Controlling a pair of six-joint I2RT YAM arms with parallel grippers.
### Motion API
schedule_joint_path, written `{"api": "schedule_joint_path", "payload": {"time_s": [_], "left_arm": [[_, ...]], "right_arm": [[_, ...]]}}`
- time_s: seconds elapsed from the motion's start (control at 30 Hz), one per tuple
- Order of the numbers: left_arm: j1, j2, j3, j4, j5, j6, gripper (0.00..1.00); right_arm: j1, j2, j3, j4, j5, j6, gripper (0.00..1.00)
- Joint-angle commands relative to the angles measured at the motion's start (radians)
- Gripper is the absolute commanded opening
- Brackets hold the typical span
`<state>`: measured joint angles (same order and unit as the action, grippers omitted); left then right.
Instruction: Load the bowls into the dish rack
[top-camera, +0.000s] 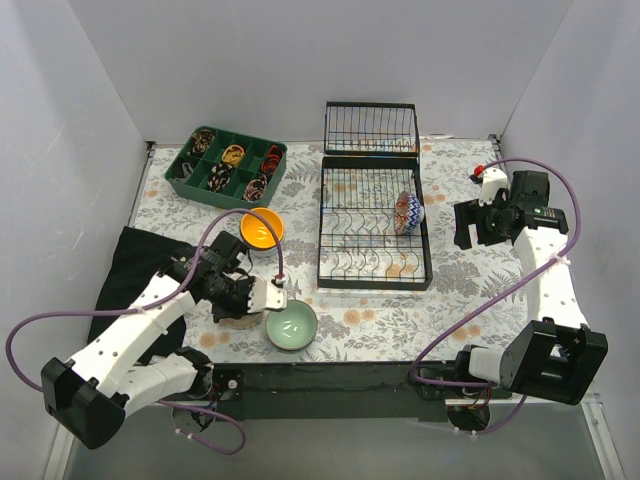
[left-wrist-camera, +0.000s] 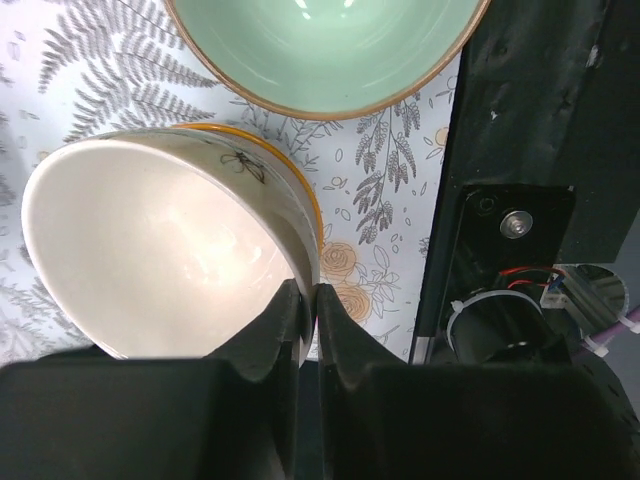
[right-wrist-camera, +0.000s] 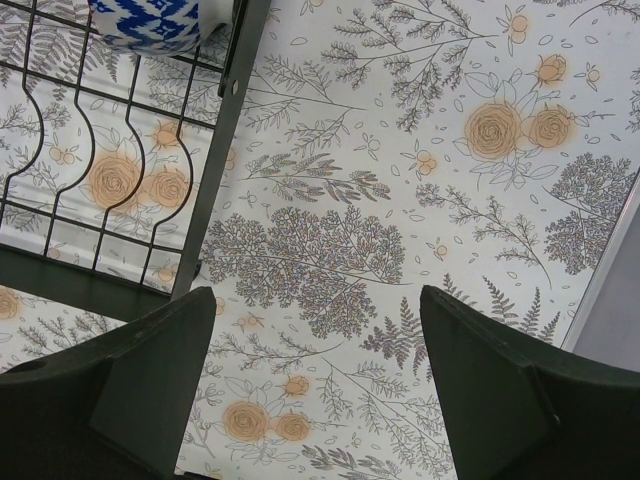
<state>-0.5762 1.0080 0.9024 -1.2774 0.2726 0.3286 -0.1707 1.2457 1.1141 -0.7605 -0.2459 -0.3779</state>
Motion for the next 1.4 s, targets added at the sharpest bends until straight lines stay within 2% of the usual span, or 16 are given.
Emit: {"api": "schedule_joint_path", "payload": {"time_s": [0.0,0.13,0.23,0.33,0.5,0.53,0.6,0.63,0.7,0.73,0.9,0.93,1.03,1.07,1.17,1.37], "left_arm": [[-0.002,-0.011,0.169,-0.062,0.048,0.007,0.0],[-0.002,0.032,0.314,-0.082,0.085,-0.006,0.0],[-0.002,0.112,0.398,0.033,0.123,-0.075,0.0],[-0.002,0.249,0.504,0.272,0.192,-0.228,0.0],[-0.004,0.453,0.596,0.633,0.387,-0.613,0.0],[-0.004,0.478,0.602,0.752,0.407,-0.672,0.0],[-0.004,0.567,0.613,0.86,0.445,-0.837,0.0],[-0.002,0.593,0.612,0.973,0.482,-0.897,0.0],[-0.004,0.63,0.578,1.096,0.522,-0.985,0.0],[-0.002,0.659,0.557,1.251,0.537,-1.117,0.0],[-0.002,0.79,0.504,1.587,0.551,-1.436,0.0],[-0.001,0.81,0.5,1.69,0.548,-1.536,0.0],[-0.001,0.906,0.507,1.87,0.548,-1.678,0.0],[-0.001,0.929,0.513,1.904,0.548,-1.758,0.0],[-0.002,1.003,0.518,2.012,0.533,-1.867,0.0],[-0.002,1.112,0.533,2.13,0.505,-1.982,0.0]], "right_arm": [[-0.007,-0.014,-0.005,0.012,-0.004,-0.006,0.91],[-0.006,-0.006,-0.003,0.013,0.0,-0.007,0.91],[-0.007,-0.002,-0.005,0.035,0.037,0.022,0.9],[-0.006,0.004,0.006,0.044,0.079,0.046,0.9],[-0.006,0.006,0.044,0.024,0.119,0.05,0.91],[-0.006,0.011,0.052,0.007,0.125,0.047,0.91],[-0.006,0.018,0.081,-0.009,0.145,0.047,0.91],[-0.006,0.026,0.092,-0.016,0.154,0.048,0.91],[-0.007,0.034,0.125,-0.042,0.174,0.051,0.91],[-0.007,0.038,0.136,-0.049,0.183,0.053,0.91],[-0.009,0.038,0.165,-0.077,0.241,0.039,0.91],[-0.007,0.037,0.165,-0.08,0.243,0.036,0.91],[-0.009,0.028,0.165,-0.091,0.296,0.031,0.91],[-0.007,0.026,0.162,-0.094,0.309,0.031,0.91],[-0.009,0.023,0.161,-0.106,0.327,0.039,0.91],[-0.009,0.029,0.174,-0.129,0.356,0.05,0.91]]}}
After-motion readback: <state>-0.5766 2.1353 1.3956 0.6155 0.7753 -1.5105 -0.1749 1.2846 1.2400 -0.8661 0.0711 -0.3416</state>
